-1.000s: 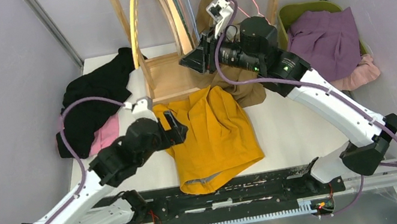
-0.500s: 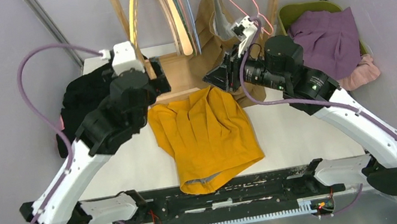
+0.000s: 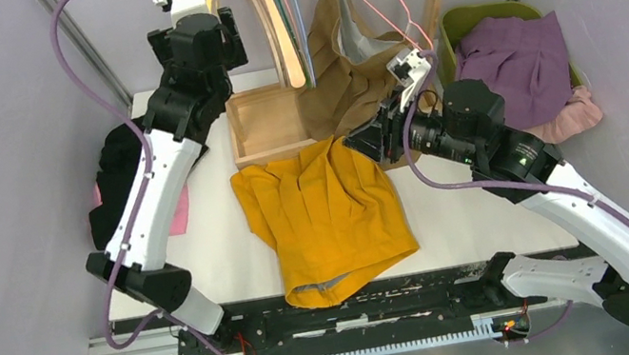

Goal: Place the skirt on the hanger
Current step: Pick up the hanger from the clothesline.

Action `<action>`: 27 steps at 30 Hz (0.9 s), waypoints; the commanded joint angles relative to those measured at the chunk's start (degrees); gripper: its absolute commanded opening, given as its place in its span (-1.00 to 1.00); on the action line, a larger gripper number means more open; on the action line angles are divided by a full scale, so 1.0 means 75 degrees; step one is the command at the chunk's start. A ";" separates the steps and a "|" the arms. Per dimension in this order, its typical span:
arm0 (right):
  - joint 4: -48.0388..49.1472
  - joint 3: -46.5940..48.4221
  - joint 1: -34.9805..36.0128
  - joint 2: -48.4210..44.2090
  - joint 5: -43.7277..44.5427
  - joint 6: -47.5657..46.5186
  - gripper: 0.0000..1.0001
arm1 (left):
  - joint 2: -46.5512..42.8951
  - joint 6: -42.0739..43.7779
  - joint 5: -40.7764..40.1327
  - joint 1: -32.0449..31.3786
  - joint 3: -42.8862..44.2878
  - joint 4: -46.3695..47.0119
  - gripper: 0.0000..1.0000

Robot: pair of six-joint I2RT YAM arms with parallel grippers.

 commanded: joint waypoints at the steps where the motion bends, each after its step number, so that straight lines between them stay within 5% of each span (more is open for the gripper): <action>1: 0.0064 -0.0187 -0.0007 -0.0309 0.0168 -0.0227 -0.32 | 0.0297 0.0493 0.0923 0.0408 0.0420 0.0425 1.00; 4: -0.0006 -0.0291 -0.0009 -0.0353 0.0226 -0.0327 -0.32 | 0.0373 0.0459 0.1239 0.0520 0.0471 0.0525 0.85; 20: -0.0004 -0.0654 -0.0021 -0.0150 0.0107 -0.0548 -0.31 | 0.0261 0.0946 0.1910 0.0825 0.0517 0.1030 -0.89; 27: 0.0023 -0.0749 -0.0036 -0.0091 0.0049 -0.0630 -0.31 | 0.0040 0.1442 0.2385 0.0853 0.0715 0.1476 -0.94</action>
